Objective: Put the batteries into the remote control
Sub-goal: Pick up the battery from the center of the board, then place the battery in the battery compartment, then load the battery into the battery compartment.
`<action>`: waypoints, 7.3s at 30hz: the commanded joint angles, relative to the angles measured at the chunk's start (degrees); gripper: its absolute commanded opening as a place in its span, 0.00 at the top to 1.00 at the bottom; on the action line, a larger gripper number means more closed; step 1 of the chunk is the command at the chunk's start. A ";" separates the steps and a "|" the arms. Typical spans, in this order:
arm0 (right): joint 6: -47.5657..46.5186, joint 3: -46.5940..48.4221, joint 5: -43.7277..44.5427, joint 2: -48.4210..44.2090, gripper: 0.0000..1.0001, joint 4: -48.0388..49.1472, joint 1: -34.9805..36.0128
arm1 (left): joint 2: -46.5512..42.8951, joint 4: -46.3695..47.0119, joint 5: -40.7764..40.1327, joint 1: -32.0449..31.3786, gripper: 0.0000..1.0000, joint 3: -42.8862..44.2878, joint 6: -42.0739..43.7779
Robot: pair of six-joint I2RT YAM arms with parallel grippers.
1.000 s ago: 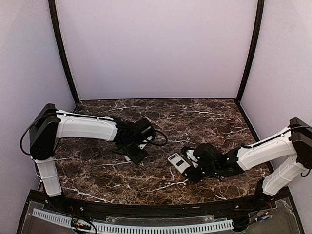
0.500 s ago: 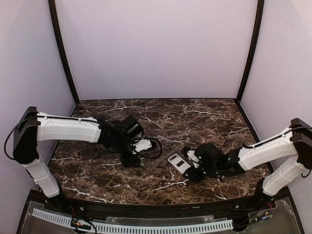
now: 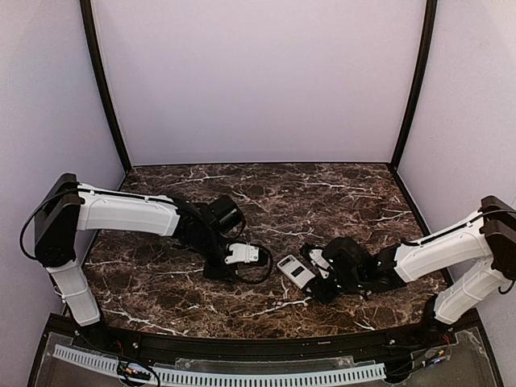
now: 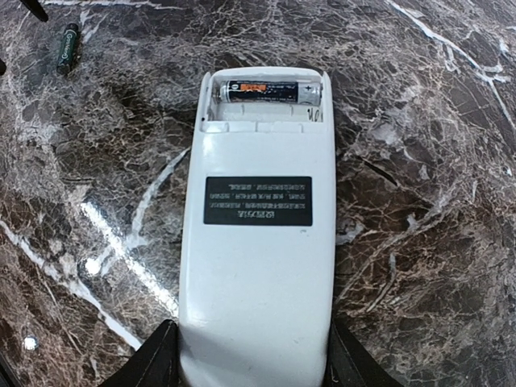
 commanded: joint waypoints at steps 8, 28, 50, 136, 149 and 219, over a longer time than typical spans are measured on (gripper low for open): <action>-1.10 -1.31 -2.91 -1.10 1.00 -0.09 -0.10 | 3.68 -1.92 3.55 2.67 0.63 4.60 8.29; -1.69 -2.34 -3.93 -1.40 1.00 1.49 -0.01 | 7.41 -3.03 6.45 3.27 0.76 3.23 8.56; -2.59 -3.04 -5.42 -1.88 1.00 2.77 0.33 | 8.35 -6.19 3.78 2.13 0.84 3.23 6.30; -5.02 1.39 3.14 3.13 1.00 5.27 7.43 | 21.01 -5.87 11.81 -1.68 0.72 25.16 -46.50; -6.34 0.46 0.83 2.68 1.00 5.94 7.45 | 7.96 3.13 7.92 0.11 0.53 17.08 -42.52; -10.67 -1.32 -8.92 1.48 1.00 7.82 7.36 | 7.60 27.38 19.43 2.13 0.37 -7.25 -29.93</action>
